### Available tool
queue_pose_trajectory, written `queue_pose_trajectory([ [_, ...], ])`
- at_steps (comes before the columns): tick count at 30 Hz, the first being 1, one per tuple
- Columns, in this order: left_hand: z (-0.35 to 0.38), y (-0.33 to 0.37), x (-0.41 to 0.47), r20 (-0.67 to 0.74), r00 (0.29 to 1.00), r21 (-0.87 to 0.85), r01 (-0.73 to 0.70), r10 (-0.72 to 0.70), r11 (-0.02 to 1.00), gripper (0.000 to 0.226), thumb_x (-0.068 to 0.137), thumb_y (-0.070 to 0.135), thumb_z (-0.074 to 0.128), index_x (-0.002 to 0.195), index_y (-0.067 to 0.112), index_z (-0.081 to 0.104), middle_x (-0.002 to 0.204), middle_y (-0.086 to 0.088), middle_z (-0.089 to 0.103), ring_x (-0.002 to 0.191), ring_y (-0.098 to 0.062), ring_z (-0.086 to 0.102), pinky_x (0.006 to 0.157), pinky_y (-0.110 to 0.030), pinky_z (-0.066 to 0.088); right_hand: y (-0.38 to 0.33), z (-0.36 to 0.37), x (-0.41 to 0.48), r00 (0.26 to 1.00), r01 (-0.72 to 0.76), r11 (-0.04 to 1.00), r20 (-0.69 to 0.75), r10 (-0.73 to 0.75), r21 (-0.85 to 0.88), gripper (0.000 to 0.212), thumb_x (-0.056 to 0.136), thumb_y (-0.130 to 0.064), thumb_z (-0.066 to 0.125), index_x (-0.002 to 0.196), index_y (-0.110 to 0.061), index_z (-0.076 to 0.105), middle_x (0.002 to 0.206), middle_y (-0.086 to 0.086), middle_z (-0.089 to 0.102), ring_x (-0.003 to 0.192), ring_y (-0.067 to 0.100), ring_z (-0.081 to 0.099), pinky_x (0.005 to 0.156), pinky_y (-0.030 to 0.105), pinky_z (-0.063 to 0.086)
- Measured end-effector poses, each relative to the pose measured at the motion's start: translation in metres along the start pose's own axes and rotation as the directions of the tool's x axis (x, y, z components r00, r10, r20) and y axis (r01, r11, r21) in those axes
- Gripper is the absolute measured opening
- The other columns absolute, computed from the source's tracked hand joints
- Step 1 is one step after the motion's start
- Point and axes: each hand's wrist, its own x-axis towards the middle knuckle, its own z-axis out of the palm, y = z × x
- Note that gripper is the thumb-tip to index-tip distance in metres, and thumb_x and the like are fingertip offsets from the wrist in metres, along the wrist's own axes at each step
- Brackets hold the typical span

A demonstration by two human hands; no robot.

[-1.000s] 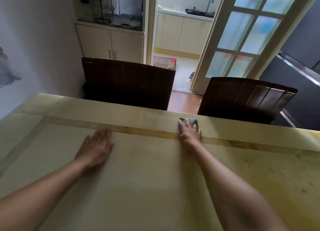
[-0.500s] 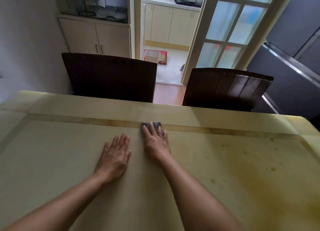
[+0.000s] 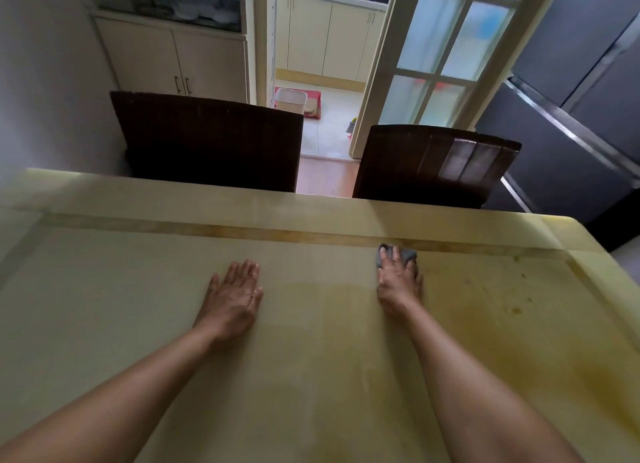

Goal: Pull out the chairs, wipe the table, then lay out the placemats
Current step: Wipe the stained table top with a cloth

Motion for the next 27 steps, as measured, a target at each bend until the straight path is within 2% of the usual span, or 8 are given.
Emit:
queue_pose_trajectory([
  [4,-0.007,-0.004,-0.003,-0.034,0.999,-0.127,0.004,-0.008,0.992,0.054,0.103,0.033,0.017,0.151,0.019,-0.002,0.159,0.004,-0.01,0.146,-0.011,-0.012,0.117,-0.034,-0.009,-0.05,0.016,-0.026,0.983,0.171,0.985,0.053,-0.173,0.033,0.06,0.098,-0.014,0.029,0.152,-0.034,0.011,0.161,-0.006,-0.003,0.148,0.028,-0.006,0.117,0.045,-0.005],
  [7,-0.005,-0.013,-0.016,-0.059,0.998,-0.148,0.022,-0.031,0.989,0.053,0.103,0.032,0.018,0.151,0.019,0.0,0.159,0.005,-0.008,0.146,-0.011,-0.01,0.117,-0.034,-0.008,-0.098,0.034,-0.062,0.916,0.374,0.924,0.122,-0.381,0.082,0.067,0.094,-0.008,0.033,0.151,-0.037,0.012,0.16,-0.009,-0.004,0.147,0.024,-0.012,0.116,0.043,-0.012],
  [10,0.0,-0.024,-0.033,-0.044,0.998,-0.119,0.033,-0.039,0.992,0.053,0.102,0.034,0.019,0.151,0.02,0.001,0.159,0.004,-0.007,0.147,-0.012,-0.009,0.117,-0.035,-0.008,-0.128,0.052,-0.104,0.835,0.518,0.85,0.158,-0.528,0.102,0.063,0.097,-0.014,0.033,0.15,-0.039,0.009,0.16,-0.011,-0.006,0.146,0.021,-0.015,0.116,0.043,-0.017],
  [12,0.002,-0.029,-0.044,-0.036,0.999,-0.087,0.038,-0.041,0.996,0.054,0.102,0.033,0.019,0.151,0.019,0.001,0.159,0.003,-0.007,0.147,-0.012,-0.009,0.117,-0.035,-0.008,-0.136,0.062,-0.126,0.811,0.549,0.829,0.176,-0.558,0.103,0.059,0.099,-0.021,0.03,0.15,-0.039,0.005,0.159,-0.013,-0.008,0.146,0.02,-0.017,0.117,0.044,-0.016],
  [16,0.002,-0.027,-0.058,-0.036,0.998,-0.067,0.05,-0.052,0.997,0.054,0.102,0.033,0.02,0.151,0.019,0.001,0.159,0.003,-0.006,0.147,-0.012,-0.009,0.117,-0.036,-0.008,-0.135,0.061,-0.135,0.812,0.541,0.838,0.218,-0.541,0.063,0.055,0.102,-0.028,0.024,0.15,-0.038,0.0,0.159,-0.011,-0.012,0.146,0.02,-0.018,0.116,0.043,-0.017],
  [18,0.001,-0.022,-0.061,-0.038,0.999,-0.048,0.037,-0.038,0.998,0.054,0.102,0.034,0.019,0.151,0.019,0.001,0.159,0.004,-0.006,0.147,-0.012,-0.01,0.117,-0.036,-0.008,-0.13,0.055,-0.128,0.84,0.504,0.863,0.21,-0.5,0.038,0.055,0.101,-0.025,0.022,0.151,-0.036,0.0,0.159,-0.008,-0.012,0.146,0.021,-0.017,0.116,0.043,-0.018],
  [22,0.003,-0.01,-0.067,-0.03,1.0,-0.002,-0.005,0.005,1.0,0.054,0.102,0.033,0.016,0.151,0.019,-0.003,0.159,0.004,-0.008,0.146,-0.012,-0.012,0.117,-0.035,-0.009,-0.085,0.04,-0.103,0.945,0.303,0.952,0.117,-0.305,0.033,0.062,0.097,-0.013,0.026,0.152,-0.032,0.003,0.16,-0.006,-0.01,0.147,0.024,-0.014,0.116,0.044,-0.012],
  [27,0.016,-0.006,-0.077,0.0,1.0,0.01,-0.025,0.025,1.0,0.054,0.102,0.032,0.017,0.15,0.019,-0.004,0.159,0.005,-0.01,0.146,-0.012,-0.013,0.117,-0.035,-0.01,-0.003,0.026,-0.098,0.996,0.079,0.997,0.048,-0.08,0.012,0.057,0.101,-0.02,0.022,0.152,-0.029,0.001,0.16,-0.004,-0.009,0.148,0.028,-0.006,0.117,0.047,-0.005],
])
